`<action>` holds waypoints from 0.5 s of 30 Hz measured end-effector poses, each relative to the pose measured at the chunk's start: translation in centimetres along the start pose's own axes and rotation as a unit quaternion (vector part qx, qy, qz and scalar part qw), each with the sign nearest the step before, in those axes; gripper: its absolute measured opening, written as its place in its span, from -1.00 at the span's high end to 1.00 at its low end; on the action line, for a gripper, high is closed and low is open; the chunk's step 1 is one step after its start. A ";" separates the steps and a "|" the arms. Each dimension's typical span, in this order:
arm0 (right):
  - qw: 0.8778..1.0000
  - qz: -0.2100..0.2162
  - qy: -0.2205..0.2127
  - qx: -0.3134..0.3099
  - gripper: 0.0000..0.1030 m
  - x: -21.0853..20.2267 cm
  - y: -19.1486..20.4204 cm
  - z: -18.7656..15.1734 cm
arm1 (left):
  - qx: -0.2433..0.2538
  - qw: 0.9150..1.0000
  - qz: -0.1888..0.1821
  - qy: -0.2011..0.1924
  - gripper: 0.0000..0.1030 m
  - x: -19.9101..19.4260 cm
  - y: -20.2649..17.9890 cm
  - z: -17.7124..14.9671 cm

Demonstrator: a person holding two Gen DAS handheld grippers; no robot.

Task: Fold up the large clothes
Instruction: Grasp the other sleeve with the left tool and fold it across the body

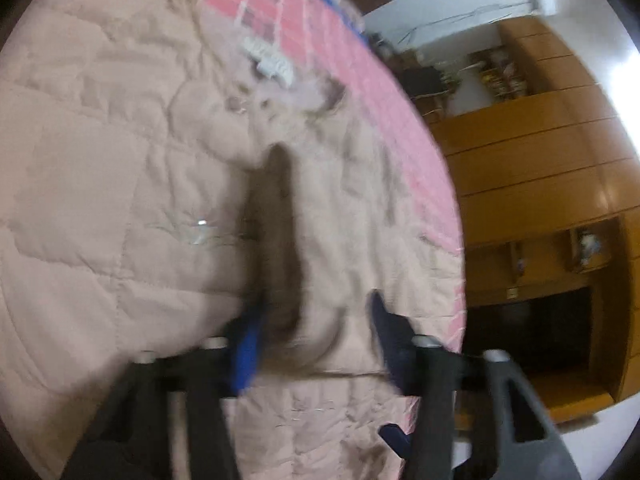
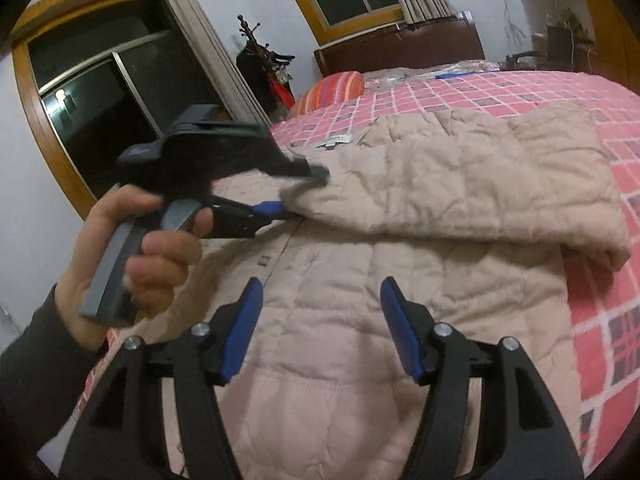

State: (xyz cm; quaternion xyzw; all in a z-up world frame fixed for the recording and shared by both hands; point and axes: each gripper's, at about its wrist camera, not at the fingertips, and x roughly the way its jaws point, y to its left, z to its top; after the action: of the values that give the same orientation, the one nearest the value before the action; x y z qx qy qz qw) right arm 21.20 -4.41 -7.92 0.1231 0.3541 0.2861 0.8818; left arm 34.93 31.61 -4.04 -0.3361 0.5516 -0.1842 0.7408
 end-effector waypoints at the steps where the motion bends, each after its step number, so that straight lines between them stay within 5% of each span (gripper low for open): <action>1: 1.000 0.005 -0.004 0.002 -0.18 -0.2 0.1 -0.2 | 0.000 1.000 0.006 -0.002 0.47 0.0 0.0 0.2; 5: 0.999 0.026 -0.021 0.012 -0.24 -0.8 0.1 -0.8 | 0.007 1.000 0.018 -0.010 0.72 -0.9 -0.8 1.0; 15: 0.998 0.056 -0.030 0.012 -0.28 -1.8 1.1 -2.1 | 0.046 0.995 0.022 -0.090 0.75 -12.0 -4.8 4.8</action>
State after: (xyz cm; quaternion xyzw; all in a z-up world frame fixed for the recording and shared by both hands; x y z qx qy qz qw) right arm 18.23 -4.51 -7.98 0.1622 0.3234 0.3272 0.8730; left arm 36.07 37.42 8.43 -0.3044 0.4809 -0.1616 0.8062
